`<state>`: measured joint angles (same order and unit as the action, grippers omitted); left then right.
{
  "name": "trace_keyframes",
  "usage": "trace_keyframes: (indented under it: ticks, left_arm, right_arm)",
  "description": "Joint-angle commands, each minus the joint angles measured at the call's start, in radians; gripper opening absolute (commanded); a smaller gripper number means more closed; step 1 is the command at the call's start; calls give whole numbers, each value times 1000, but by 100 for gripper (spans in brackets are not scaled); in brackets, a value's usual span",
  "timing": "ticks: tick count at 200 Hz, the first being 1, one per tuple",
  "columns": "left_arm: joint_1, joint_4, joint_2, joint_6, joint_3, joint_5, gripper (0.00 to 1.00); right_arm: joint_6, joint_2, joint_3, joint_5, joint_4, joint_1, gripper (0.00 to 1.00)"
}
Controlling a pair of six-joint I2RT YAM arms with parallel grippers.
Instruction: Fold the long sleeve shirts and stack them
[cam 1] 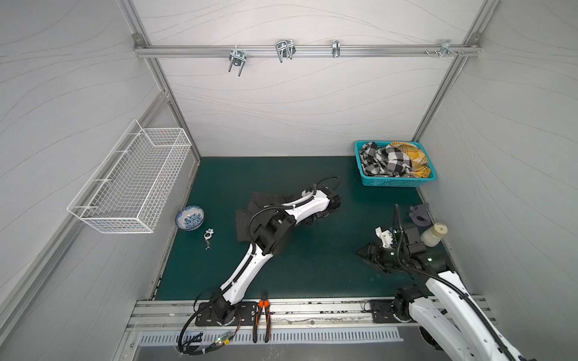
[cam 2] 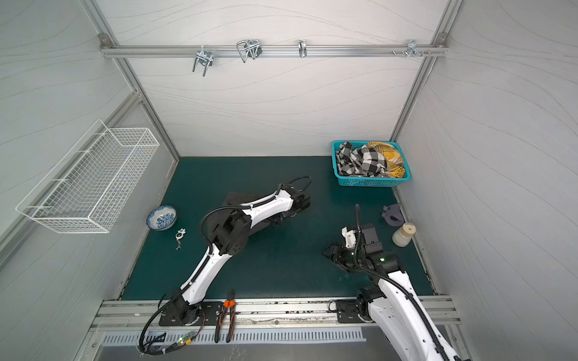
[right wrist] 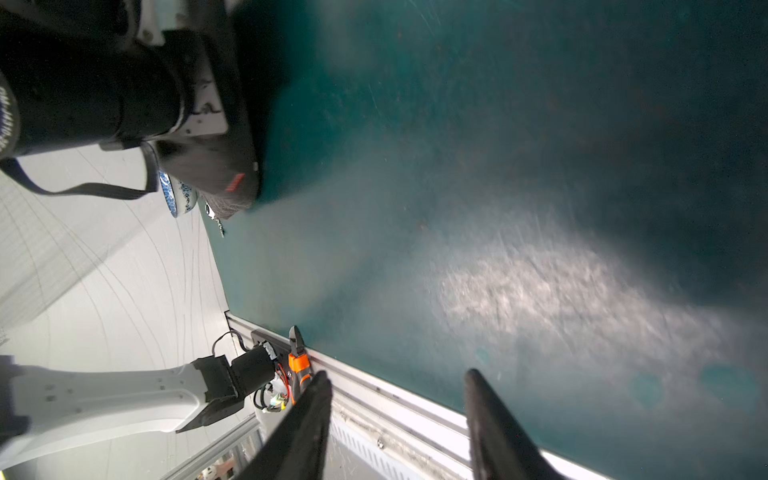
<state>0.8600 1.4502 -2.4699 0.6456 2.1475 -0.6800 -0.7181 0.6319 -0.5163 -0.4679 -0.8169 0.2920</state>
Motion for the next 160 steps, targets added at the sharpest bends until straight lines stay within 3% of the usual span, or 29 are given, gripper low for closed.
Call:
trace_keyframes:
  ticks: [1, 5, 11, 32, 47, 61, 77, 93, 107, 130, 160]
  left_arm:
    - [73, -1, 11, 43, 160, 171, 72]
    - [79, -24, 18, 41, 166, 207, 85]
    - [82, -46, 33, 45, 169, 267, 91]
    - [56, -118, 160, 51, 91, 363, 91]
    - [-11, -191, 326, 44, -79, 386, 87]
    - [-117, -286, 510, 36, -284, 424, 78]
    - [-288, -425, 699, 11, -552, 532, 67]
    - [-473, -540, 796, -28, -746, 653, 54]
    - [-581, -538, 804, -65, -797, 701, 43]
    - [-645, -547, 760, -102, -828, 745, 23]
    - [-653, -609, 693, -89, -867, 805, 8]
  right_arm:
    - [-1, -44, -37, 42, -164, -6, 59]
    - [-1, -51, -45, 50, -179, -5, 60]
    - [2, -59, -55, 59, -201, -5, 61]
    - [21, -62, -92, 91, -244, -4, 62]
    - [44, -12, -118, 61, -213, 0, 62]
    - [64, 82, -155, 38, -144, 45, 61]
    - [77, 250, -254, 81, -68, 175, 61]
    - [89, 450, -381, 122, 12, 303, 60]
    - [89, 643, -495, 114, 84, 367, 57]
    - [103, 928, -694, 112, 156, 437, 52]
    - [121, 1213, -906, 119, 154, 490, 46]
